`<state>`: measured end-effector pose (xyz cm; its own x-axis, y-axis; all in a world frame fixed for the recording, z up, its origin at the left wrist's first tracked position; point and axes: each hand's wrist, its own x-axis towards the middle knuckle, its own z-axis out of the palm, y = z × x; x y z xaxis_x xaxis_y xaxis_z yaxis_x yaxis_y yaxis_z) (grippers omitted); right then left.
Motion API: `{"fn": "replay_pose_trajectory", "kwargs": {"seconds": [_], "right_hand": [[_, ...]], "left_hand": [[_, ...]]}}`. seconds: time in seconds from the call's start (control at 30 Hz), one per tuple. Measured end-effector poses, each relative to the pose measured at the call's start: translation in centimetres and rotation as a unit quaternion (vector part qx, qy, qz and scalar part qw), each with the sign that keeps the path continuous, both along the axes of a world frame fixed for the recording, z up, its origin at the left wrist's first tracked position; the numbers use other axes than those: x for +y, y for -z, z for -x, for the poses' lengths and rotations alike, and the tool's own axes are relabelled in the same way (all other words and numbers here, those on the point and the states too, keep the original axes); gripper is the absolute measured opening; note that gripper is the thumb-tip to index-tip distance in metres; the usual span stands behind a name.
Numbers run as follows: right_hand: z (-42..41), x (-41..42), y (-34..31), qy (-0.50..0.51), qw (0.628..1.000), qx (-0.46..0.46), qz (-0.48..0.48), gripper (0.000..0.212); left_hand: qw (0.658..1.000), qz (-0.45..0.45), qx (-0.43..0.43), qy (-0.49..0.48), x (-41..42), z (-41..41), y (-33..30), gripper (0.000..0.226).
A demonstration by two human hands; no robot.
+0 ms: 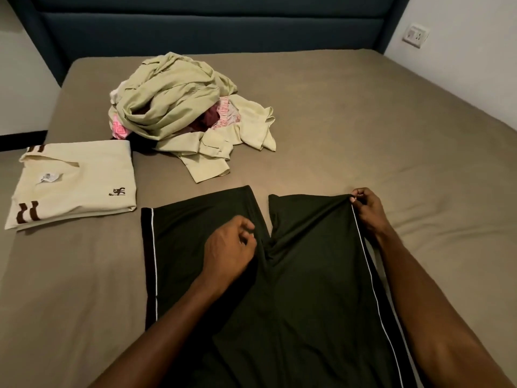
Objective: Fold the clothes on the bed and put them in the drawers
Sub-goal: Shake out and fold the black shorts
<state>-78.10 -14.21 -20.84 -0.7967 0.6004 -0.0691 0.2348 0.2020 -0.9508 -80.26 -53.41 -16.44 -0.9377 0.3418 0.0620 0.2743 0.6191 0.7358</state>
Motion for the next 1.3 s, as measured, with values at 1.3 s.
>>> {"fn": "replay_pose_trajectory", "kwargs": {"seconds": [1.3], "right_hand": [[1.9,2.9,3.9,0.032,0.988,0.135,0.072,0.013]], "left_hand": [[0.912,-0.244,-0.324,-0.068,10.0,15.8,3.4,0.018]]}}
